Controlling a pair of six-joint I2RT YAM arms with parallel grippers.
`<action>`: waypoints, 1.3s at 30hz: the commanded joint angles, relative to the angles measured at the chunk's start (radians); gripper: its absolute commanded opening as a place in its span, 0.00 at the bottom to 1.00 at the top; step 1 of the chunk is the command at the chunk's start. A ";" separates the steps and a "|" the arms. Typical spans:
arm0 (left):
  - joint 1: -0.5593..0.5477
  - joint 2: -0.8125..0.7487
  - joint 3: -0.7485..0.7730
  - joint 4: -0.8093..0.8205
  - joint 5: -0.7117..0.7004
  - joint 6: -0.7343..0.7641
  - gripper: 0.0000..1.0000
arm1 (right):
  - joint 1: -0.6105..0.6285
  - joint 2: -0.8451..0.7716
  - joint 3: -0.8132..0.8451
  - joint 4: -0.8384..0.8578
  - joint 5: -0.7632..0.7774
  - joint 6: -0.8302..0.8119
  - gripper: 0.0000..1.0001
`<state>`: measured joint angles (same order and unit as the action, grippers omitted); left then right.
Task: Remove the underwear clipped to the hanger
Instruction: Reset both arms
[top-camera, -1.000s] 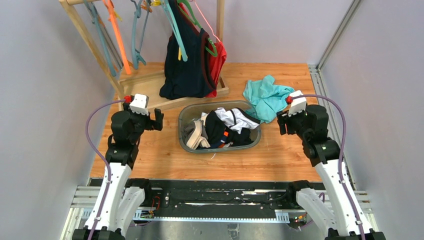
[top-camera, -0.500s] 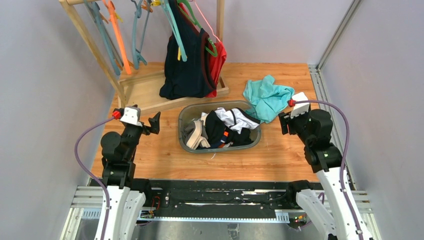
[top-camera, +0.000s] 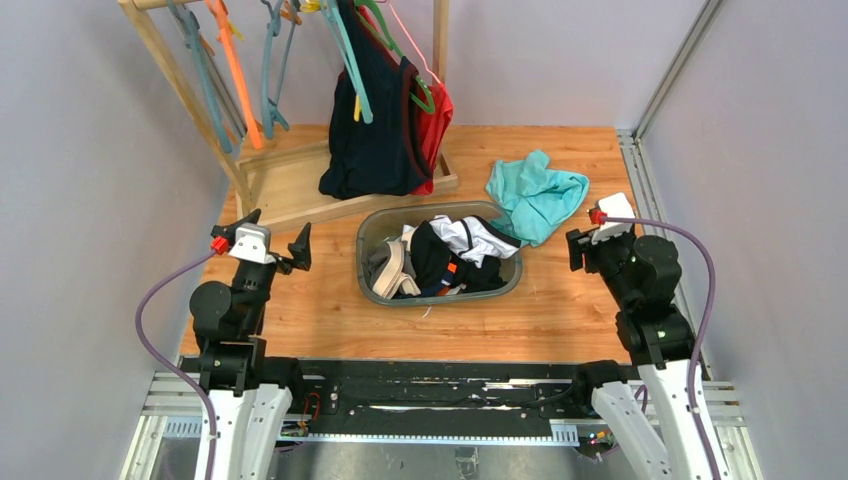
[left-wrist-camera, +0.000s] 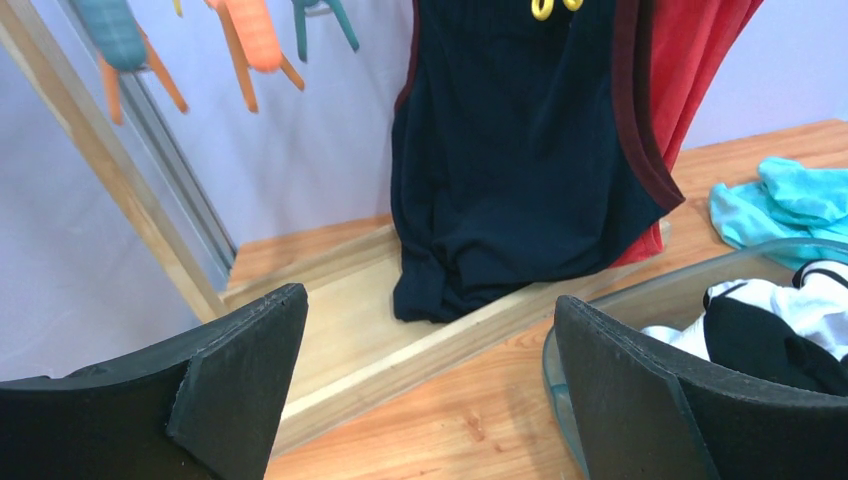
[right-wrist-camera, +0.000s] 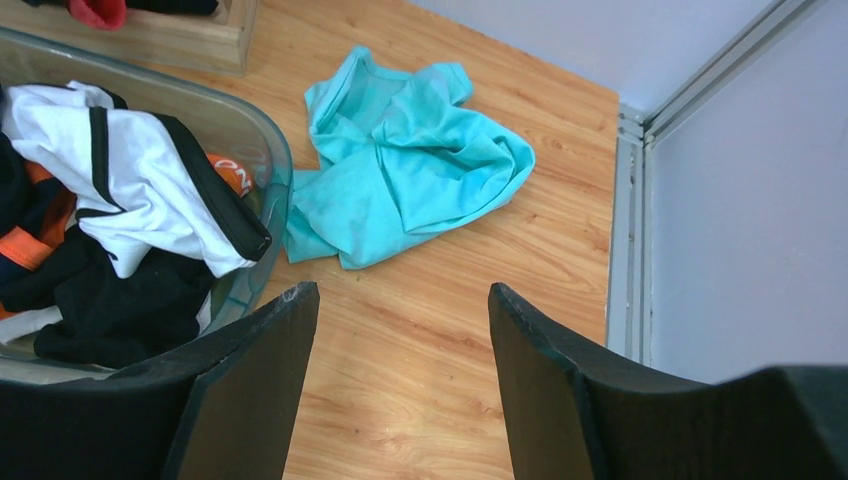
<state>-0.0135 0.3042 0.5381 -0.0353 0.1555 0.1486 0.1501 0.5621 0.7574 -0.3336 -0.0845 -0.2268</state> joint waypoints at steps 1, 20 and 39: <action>0.008 -0.026 0.046 -0.016 -0.002 0.031 0.98 | -0.017 -0.070 -0.019 0.047 -0.003 0.024 0.65; 0.007 -0.032 0.030 -0.017 0.041 0.057 0.98 | -0.017 -0.120 -0.028 0.039 -0.018 0.012 0.65; 0.008 -0.045 0.026 -0.012 0.033 0.061 0.98 | -0.015 -0.126 -0.034 0.033 -0.052 0.003 0.65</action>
<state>-0.0135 0.2752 0.5640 -0.0628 0.1890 0.1989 0.1501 0.4484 0.7403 -0.3130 -0.1303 -0.2169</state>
